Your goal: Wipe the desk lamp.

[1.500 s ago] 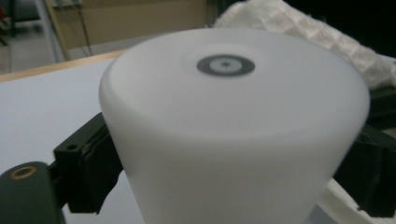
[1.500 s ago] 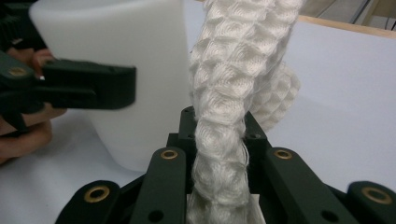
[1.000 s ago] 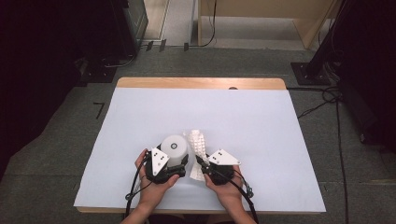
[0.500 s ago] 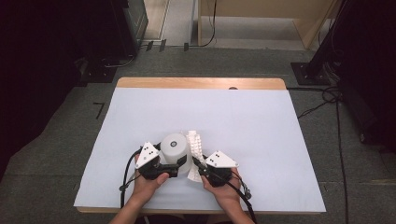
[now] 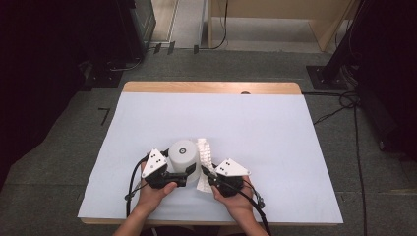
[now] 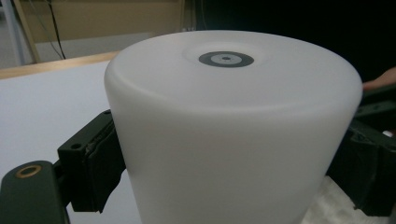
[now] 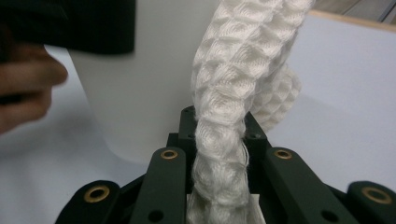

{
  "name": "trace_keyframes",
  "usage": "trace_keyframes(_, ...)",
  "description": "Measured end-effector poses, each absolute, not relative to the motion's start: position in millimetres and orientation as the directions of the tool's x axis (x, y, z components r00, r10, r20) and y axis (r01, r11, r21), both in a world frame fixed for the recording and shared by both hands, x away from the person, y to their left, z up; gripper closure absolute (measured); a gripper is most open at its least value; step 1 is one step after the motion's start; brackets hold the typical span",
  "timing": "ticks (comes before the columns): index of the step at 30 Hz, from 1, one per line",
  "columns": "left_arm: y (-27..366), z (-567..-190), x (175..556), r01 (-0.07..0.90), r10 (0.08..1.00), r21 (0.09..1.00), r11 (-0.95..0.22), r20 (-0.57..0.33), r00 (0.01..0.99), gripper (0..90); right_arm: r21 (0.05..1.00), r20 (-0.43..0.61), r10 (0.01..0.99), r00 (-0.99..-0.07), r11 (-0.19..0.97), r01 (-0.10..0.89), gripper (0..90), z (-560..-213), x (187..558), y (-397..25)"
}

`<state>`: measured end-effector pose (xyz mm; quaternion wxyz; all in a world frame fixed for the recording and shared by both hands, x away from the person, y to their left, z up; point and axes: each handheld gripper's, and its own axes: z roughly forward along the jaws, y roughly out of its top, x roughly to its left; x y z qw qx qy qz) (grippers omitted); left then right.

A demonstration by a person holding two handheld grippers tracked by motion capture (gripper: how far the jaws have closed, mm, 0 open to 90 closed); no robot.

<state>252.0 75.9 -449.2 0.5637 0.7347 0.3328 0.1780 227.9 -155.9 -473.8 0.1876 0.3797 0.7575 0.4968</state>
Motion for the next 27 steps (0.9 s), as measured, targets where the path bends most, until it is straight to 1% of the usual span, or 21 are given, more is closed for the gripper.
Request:
trace_keyframes(4, 75.4, -448.5, 251.0, 0.271, 0.681, 0.949, -0.159, -0.093, 0.726, 8.8, 0.882, 0.117, 0.761, -0.638, 0.217, 0.420, 76.8, -481.2, 231.9, -154.3)
trace_keyframes(10, 63.8, -456.1, 248.8, 0.267, 0.662, 0.937, -0.223, -0.056, 0.748, 8.7, 0.907, 0.105, 0.772, -0.627, 0.184, 0.379, 76.8, -466.6, 229.1, -161.1)
trace_keyframes(15, 62.7, -458.8, 251.0, 0.273, 0.678, 0.935, -0.225, -0.051, 0.733, 8.7, 0.925, 0.083, 0.767, -0.636, 0.177, 0.335, 76.8, -455.3, 226.7, -167.1)
trace_keyframes(19, 67.7, -463.1, 254.8, 0.281, 0.712, 0.934, -0.220, -0.044, 0.701, 8.7, 0.915, 0.101, 0.773, -0.627, 0.175, 0.363, 76.8, -462.3, 230.9, -168.5)
trace_keyframes(22, 69.7, -467.7, 256.4, 0.274, 0.722, 0.931, -0.241, -0.017, 0.692, 8.7, 0.908, 0.118, 0.782, -0.612, 0.164, 0.385, 76.8, -466.4, 233.9, -170.8)
trace_keyframes(25, 70.0, -468.7, 255.8, 0.263, 0.719, 0.933, -0.244, -0.008, 0.695, 8.6, 0.906, 0.127, 0.787, -0.603, 0.155, 0.394, 76.8, -467.8, 236.0, -173.7)
trace_keyframes(27, 69.6, -469.6, 254.8, 0.266, 0.744, 0.934, -0.236, -0.002, 0.668, 8.5, 0.907, 0.129, 0.791, -0.598, 0.151, 0.394, 76.8, -468.7, 236.8, -174.8)
